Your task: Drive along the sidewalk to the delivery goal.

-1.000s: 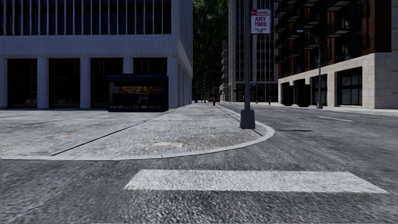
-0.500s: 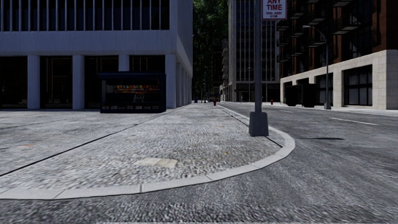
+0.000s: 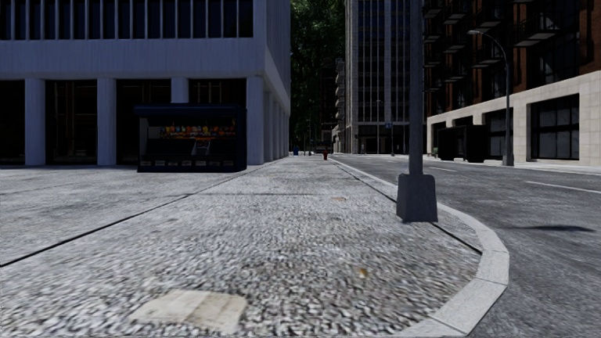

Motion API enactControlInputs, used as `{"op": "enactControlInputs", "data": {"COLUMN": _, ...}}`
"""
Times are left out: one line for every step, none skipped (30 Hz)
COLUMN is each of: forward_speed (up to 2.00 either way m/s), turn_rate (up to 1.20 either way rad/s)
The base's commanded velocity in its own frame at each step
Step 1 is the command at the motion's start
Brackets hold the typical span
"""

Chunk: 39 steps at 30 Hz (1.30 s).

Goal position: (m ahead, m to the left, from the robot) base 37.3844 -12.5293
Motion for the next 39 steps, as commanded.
{"op": "enactControlInputs", "data": {"forward_speed": 1.63, "turn_rate": 0.00}}
{"op": "enactControlInputs", "data": {"forward_speed": 1.59, "turn_rate": 0.00}}
{"op": "enactControlInputs", "data": {"forward_speed": 1.53, "turn_rate": 0.00}}
{"op": "enactControlInputs", "data": {"forward_speed": 1.46, "turn_rate": 0.00}}
{"op": "enactControlInputs", "data": {"forward_speed": 1.36, "turn_rate": 0.00}}
{"op": "enactControlInputs", "data": {"forward_speed": 1.32, "turn_rate": 0.00}}
{"op": "enactControlInputs", "data": {"forward_speed": 1.28, "turn_rate": 0.00}}
{"op": "enactControlInputs", "data": {"forward_speed": 1.28, "turn_rate": 0.00}}
{"op": "enactControlInputs", "data": {"forward_speed": 1.27, "turn_rate": 0.00}}
{"op": "enactControlInputs", "data": {"forward_speed": 1.27, "turn_rate": 0.00}}
{"op": "enactControlInputs", "data": {"forward_speed": 1.27, "turn_rate": 0.00}}
{"op": "enactControlInputs", "data": {"forward_speed": 1.27, "turn_rate": 0.00}}
{"op": "enactControlInputs", "data": {"forward_speed": 1.27, "turn_rate": 0.00}}
{"op": "enactControlInputs", "data": {"forward_speed": 1.27, "turn_rate": 0.00}}
{"op": "enactControlInputs", "data": {"forward_speed": 1.27, "turn_rate": 0.00}}
{"op": "enactControlInputs", "data": {"forward_speed": 1.27, "turn_rate": 0.00}}
{"op": "enactControlInputs", "data": {"forward_speed": 1.27, "turn_rate": 0.00}}
{"op": "enactControlInputs", "data": {"forward_speed": 1.27, "turn_rate": 0.00}}
{"op": "enactControlInputs", "data": {"forward_speed": 1.27, "turn_rate": 0.00}}
{"op": "enactControlInputs", "data": {"forward_speed": 1.27, "turn_rate": 0.00}}
{"op": "enactControlInputs", "data": {"forward_speed": 1.27, "turn_rate": 0.00}}
{"op": "enactControlInputs", "data": {"forward_speed": 1.28, "turn_rate": 0.00}}
{"op": "enactControlInputs", "data": {"forward_speed": 1.31, "turn_rate": 0.00}}
{"op": "enactControlInputs", "data": {"forward_speed": 1.35, "turn_rate": 0.00}}
{"op": "enactControlInputs", "data": {"forward_speed": 1.38, "turn_rate": 0.00}}
{"op": "enactControlInputs", "data": {"forward_speed": 1.38, "turn_rate": 0.00}}
{"op": "enactControlInputs", "data": {"forward_speed": 1.38, "turn_rate": 0.00}}
{"op": "enactControlInputs", "data": {"forward_speed": 1.39, "turn_rate": 0.00}}
{"op": "enactControlInputs", "data": {"forward_speed": 1.39, "turn_rate": 0.00}}
{"op": "enactControlInputs", "data": {"forward_speed": 1.39, "turn_rate": 0.00}}
{"op": "enactControlInputs", "data": {"forward_speed": 1.39, "turn_rate": 0.00}}
{"op": "enactControlInputs", "data": {"forward_speed": 1.39, "turn_rate": 0.00}}
{"op": "enactControlInputs", "data": {"forward_speed": 1.39, "turn_rate": 0.00}}
{"op": "enactControlInputs", "data": {"forward_speed": 1.39, "turn_rate": 0.00}}
{"op": "enactControlInputs", "data": {"forward_speed": 1.39, "turn_rate": 0.00}}
{"op": "enactControlInputs", "data": {"forward_speed": 1.39, "turn_rate": 0.00}}
{"op": "enactControlInputs", "data": {"forward_speed": 1.39, "turn_rate": 0.00}}
{"op": "enactControlInputs", "data": {"forward_speed": 1.39, "turn_rate": 0.00}}
{"op": "enactControlInputs", "data": {"forward_speed": 1.39, "turn_rate": 0.00}}
